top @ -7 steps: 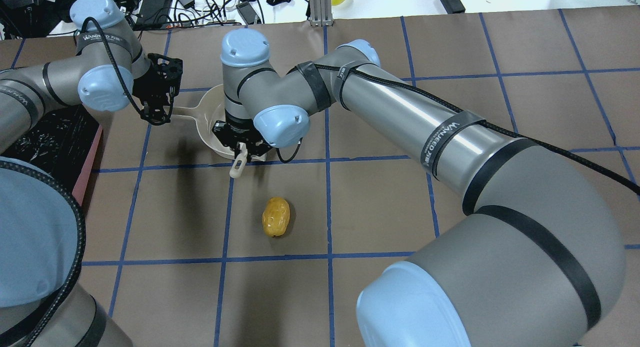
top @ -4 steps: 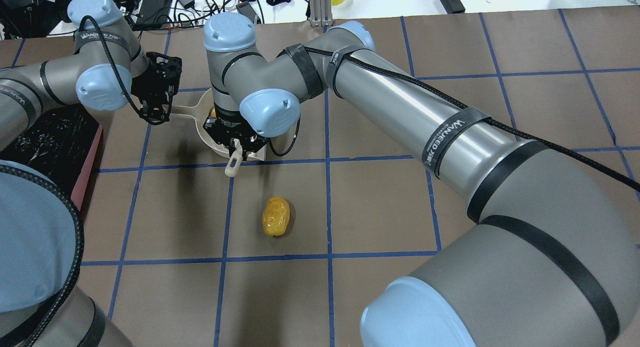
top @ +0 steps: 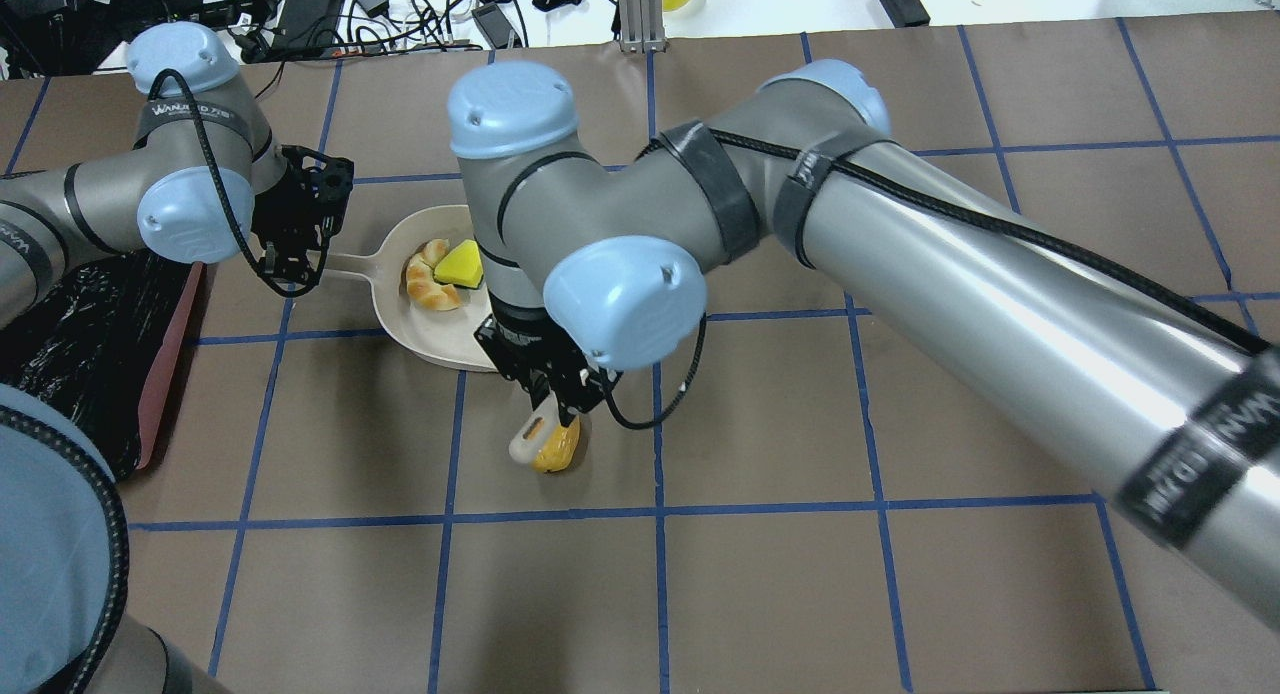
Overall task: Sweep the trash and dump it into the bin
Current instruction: 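Sweep the yellow potato toy into the dustpan with the right brush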
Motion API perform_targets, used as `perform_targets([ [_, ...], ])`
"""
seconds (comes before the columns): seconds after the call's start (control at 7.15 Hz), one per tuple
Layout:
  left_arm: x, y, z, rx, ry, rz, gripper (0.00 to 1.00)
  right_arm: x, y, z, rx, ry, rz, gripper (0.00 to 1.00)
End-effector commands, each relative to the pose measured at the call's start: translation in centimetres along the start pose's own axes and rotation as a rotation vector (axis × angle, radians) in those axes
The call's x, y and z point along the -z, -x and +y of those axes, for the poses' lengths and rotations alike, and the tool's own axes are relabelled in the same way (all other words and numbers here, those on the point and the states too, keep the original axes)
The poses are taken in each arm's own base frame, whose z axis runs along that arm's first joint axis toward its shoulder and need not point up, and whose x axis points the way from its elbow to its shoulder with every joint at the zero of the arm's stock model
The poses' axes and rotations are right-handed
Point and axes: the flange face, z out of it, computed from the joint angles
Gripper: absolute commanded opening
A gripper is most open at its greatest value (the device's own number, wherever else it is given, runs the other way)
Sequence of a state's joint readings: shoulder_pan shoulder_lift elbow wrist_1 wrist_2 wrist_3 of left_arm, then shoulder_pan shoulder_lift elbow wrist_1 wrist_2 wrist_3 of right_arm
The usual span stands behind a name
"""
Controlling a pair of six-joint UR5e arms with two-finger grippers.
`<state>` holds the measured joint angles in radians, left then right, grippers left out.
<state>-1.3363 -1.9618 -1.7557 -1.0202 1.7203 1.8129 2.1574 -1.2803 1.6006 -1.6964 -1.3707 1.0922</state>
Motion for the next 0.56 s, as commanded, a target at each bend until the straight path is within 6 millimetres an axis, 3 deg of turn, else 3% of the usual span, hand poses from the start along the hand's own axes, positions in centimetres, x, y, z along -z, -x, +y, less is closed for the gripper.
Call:
perform_targets([
  [0.0, -0.4, -7.1, 1.7, 0.031, 0.066, 0.037, 0.00, -6.5, -3.6, 10.4, -0.018, -0.016, 0.031, 0.00],
  [0.14, -1.6, -9.8, 1.4, 0.053, 0.073, 0.010, 0.00, -9.5, -2.4, 13.8, 0.033, 0.029, 0.057, 0.00],
  [0.42, -2.0, -13.2, 0.3, 0.070, 0.089, -0.028, 0.00, -13.3, 1.3, 12.7, 0.094, 0.006, 0.010, 0.00],
])
